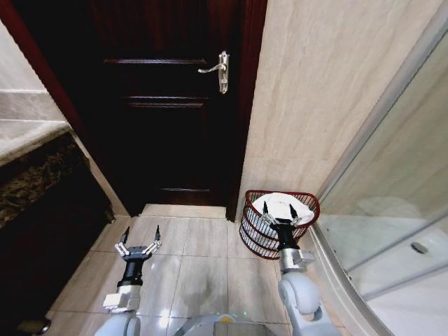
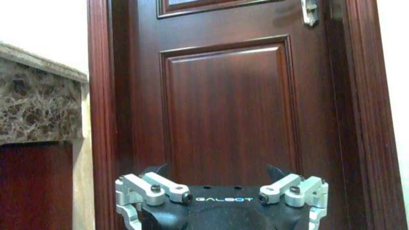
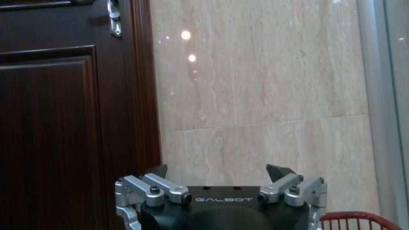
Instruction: Discard the used towel into the hamper.
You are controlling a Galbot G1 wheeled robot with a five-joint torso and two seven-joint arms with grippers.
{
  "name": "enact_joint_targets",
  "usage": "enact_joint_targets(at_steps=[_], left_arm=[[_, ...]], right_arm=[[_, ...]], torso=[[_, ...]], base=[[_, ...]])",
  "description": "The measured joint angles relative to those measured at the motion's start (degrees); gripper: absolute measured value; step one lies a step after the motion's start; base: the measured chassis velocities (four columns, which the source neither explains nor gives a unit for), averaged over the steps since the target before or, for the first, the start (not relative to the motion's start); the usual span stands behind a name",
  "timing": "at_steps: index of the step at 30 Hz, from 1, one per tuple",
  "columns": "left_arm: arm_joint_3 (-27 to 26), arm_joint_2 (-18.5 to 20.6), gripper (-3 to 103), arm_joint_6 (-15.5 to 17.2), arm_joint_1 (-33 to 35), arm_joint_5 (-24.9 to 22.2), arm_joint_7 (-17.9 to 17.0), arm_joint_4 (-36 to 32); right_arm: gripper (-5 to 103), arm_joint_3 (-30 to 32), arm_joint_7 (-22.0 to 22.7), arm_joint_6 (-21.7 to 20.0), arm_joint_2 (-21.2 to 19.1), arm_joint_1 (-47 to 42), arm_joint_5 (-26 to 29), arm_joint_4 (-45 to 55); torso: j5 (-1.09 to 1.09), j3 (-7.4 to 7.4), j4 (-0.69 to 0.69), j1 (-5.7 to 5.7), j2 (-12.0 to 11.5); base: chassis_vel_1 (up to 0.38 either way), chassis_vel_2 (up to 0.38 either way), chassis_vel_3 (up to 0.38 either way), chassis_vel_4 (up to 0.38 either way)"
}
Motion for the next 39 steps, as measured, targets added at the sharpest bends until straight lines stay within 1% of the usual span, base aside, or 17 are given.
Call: enact_joint_targets(at_steps=[3, 8, 15, 22, 30, 34, 39], left_arm=[[0.1, 0.0, 100, -1.3, -0.2, 0.0, 0.0, 0.3], [0.1, 0.0, 100, -2.5, -0.4, 0.0, 0.0, 0.7], [-0.1, 0.0, 100, -2.3, 0.3, -0.1, 0.6, 0.6], [-0.2, 0.0, 100, -2.4, 0.3, 0.1, 0.2, 0.6], [-0.2, 0.0, 100, -1.5, 0.5, 0.6, 0.7, 0.3], [-0.2, 0.0, 100, -1.5, 0.3, 0.7, 0.8, 0.6], [-0.2, 0.0, 100, -2.5, 0.1, 1.0, 0.3, 1.0]], right_arm=[[100, -0.1, 0.0, 0.1, -0.1, -0.1, 0.0, -0.1], [100, -0.1, 0.0, 0.1, -0.2, -0.1, 0.0, -0.1], [100, -1.0, 0.0, 0.1, -0.6, 0.0, -0.2, -0.1], [100, -1.1, -0.1, 0.1, -0.7, -0.1, 0.0, -0.3], [100, -1.2, -0.3, 0.4, -0.9, -0.1, 0.6, -0.9], [100, -1.5, -0.3, 0.4, -0.9, 0.0, 1.2, -0.9], [100, -2.0, -0.4, 0.3, -0.9, 0.1, 1.7, -1.1]], torso=[[0.00, 0.00, 0.01, 0.00, 0.0], [0.00, 0.00, 0.00, 0.00, 0.0], [0.00, 0.00, 0.00, 0.00, 0.0], [0.00, 0.00, 0.00, 0.00, 0.0], [0.00, 0.00, 0.00, 0.00, 0.0], [0.00, 0.00, 0.00, 0.00, 0.0], [0.00, 0.00, 0.01, 0.00, 0.0]], base=[[0.000, 0.000, 0.000, 0.000], [0.000, 0.000, 0.000, 0.000], [0.000, 0.000, 0.000, 0.000], [0.000, 0.000, 0.000, 0.000], [0.000, 0.000, 0.000, 0.000], [0.000, 0.000, 0.000, 0.000], [0.000, 0.000, 0.000, 0.000]])
